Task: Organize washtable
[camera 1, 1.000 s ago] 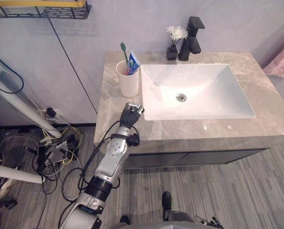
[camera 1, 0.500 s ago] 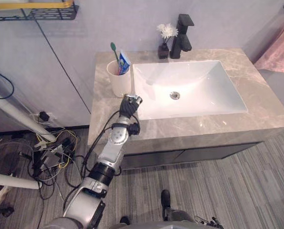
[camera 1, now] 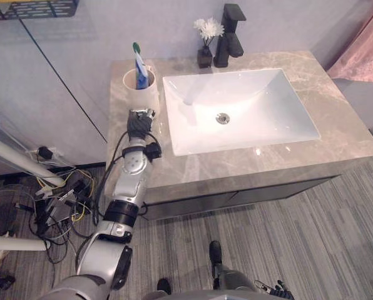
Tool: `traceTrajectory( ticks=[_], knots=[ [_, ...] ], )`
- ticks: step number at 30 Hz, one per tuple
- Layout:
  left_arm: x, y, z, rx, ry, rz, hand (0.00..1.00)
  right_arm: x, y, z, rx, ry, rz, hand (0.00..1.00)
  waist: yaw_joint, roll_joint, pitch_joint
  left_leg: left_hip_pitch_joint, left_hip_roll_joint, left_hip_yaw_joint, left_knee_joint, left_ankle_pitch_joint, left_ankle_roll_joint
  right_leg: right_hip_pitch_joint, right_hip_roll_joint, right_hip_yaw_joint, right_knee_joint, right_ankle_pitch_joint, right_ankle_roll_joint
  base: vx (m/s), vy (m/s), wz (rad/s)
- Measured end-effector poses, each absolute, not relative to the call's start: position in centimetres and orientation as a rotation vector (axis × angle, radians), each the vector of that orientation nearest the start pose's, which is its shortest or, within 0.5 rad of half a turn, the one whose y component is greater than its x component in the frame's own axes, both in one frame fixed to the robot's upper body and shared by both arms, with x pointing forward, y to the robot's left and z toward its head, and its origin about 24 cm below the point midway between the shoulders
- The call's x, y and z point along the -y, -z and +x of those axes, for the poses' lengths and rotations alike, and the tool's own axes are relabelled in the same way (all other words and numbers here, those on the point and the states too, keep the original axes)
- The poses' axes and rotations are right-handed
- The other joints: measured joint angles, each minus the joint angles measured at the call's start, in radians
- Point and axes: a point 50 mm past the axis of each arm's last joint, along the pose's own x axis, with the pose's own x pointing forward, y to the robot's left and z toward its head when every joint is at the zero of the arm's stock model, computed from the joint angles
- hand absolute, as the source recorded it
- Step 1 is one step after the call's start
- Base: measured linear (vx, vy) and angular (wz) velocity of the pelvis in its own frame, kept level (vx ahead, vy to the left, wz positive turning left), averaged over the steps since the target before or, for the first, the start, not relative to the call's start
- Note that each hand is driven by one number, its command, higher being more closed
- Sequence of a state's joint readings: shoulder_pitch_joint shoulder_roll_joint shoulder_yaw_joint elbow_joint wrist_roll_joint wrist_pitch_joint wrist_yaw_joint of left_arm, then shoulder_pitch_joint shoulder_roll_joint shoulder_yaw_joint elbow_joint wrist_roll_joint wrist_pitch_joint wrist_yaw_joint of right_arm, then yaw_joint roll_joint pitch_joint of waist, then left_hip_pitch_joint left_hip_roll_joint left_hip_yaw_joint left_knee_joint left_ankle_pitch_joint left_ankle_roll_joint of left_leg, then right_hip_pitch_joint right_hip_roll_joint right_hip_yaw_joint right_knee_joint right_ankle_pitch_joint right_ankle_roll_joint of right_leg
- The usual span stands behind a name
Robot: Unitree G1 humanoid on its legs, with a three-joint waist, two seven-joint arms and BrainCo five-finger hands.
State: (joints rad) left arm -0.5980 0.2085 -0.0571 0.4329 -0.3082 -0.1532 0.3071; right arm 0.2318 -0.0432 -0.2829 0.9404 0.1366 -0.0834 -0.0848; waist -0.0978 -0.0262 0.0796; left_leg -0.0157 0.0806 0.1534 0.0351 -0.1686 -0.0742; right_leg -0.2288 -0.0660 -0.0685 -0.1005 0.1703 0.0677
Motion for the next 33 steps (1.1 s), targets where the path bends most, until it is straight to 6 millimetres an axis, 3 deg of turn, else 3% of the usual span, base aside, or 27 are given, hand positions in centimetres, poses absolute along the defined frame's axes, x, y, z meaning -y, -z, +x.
traceTrajectory(
  ticks=[13, 20, 26, 33],
  knots=[
    [-16.9, -15.9, 37.0, 0.322, -0.231, -0.182, 1.0, 21.7, 15.7, 5.6, -1.042, 0.509, 0.147, 0.0, -0.003, -0.006, 0.031, -0.015, 0.001, 0.028, -0.002, -0.002, -0.001, -0.03, 0.008, 0.027, 0.0, 0.006, -0.003, 0.0, -0.002, -0.06],
    [-19.3, -20.1, 38.8, 0.385, -0.302, -0.162, 1.0, 21.6, 15.5, 6.1, -1.017, 0.491, 0.146, 0.0, -0.01, -0.013, 0.067, -0.045, 0.002, 0.064, 0.009, -0.005, -0.005, -0.074, 0.019, 0.07, 0.007, 0.025, -0.01, -0.01, -0.009, -0.16],
    [-21.4, -23.2, 39.5, 0.419, -0.355, -0.163, 1.0, 21.1, 15.5, 6.1, -1.016, 0.476, 0.161, 0.0, -0.022, -0.055, 0.091, -0.058, 0.001, 0.092, 0.042, -0.015, -0.002, -0.087, 0.024, 0.113, 0.007, 0.05, -0.012, -0.05, -0.01, -0.15],
    [-21.8, -23.6, 38.8, 0.461, -0.369, -0.184, 1.0, 20.8, 15.8, 5.0, -1.046, 0.482, 0.174, 0.0, -0.018, -0.056, 0.091, -0.097, 0.008, 0.087, 0.1, -0.037, -0.002, -0.1, 0.024, 0.109, 0.007, 0.056, -0.013, -0.04, -0.005, 0.0]
  ],
)
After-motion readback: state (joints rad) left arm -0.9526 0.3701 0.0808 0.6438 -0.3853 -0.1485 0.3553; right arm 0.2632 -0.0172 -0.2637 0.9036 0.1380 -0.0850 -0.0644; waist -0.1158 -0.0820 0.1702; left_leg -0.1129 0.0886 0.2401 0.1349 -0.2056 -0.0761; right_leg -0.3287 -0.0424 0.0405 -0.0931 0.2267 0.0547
